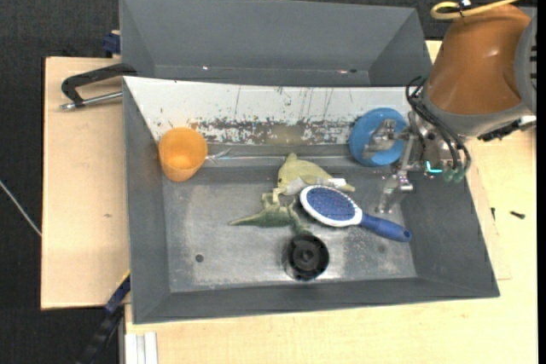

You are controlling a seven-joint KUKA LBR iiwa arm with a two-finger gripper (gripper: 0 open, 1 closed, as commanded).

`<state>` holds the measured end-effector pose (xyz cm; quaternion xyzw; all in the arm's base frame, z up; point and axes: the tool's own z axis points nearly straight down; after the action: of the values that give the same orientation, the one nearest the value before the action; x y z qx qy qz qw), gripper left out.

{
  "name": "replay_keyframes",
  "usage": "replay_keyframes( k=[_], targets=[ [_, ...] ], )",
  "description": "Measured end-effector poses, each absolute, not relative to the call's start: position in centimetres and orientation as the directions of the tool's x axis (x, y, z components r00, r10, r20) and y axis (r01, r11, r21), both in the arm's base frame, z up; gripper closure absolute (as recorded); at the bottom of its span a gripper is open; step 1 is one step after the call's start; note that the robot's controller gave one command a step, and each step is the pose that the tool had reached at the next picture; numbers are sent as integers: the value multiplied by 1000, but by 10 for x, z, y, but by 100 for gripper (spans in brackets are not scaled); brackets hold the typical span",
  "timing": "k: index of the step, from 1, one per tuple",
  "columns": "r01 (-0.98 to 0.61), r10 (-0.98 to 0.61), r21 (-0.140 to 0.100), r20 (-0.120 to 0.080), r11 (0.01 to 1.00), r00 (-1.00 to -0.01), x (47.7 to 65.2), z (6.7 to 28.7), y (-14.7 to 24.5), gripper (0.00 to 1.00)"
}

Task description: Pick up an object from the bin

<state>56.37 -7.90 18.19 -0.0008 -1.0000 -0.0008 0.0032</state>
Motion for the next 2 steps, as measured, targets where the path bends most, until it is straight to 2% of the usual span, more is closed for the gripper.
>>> replay_keyframes(
  k=[1, 2],
  targets=[
    [-217, -217, 3, 3, 976, -976, 529, 107, -35, 0],
    [-216, -216, 0, -5, 976, -976, 531, 110, -36, 100]
  ],
)
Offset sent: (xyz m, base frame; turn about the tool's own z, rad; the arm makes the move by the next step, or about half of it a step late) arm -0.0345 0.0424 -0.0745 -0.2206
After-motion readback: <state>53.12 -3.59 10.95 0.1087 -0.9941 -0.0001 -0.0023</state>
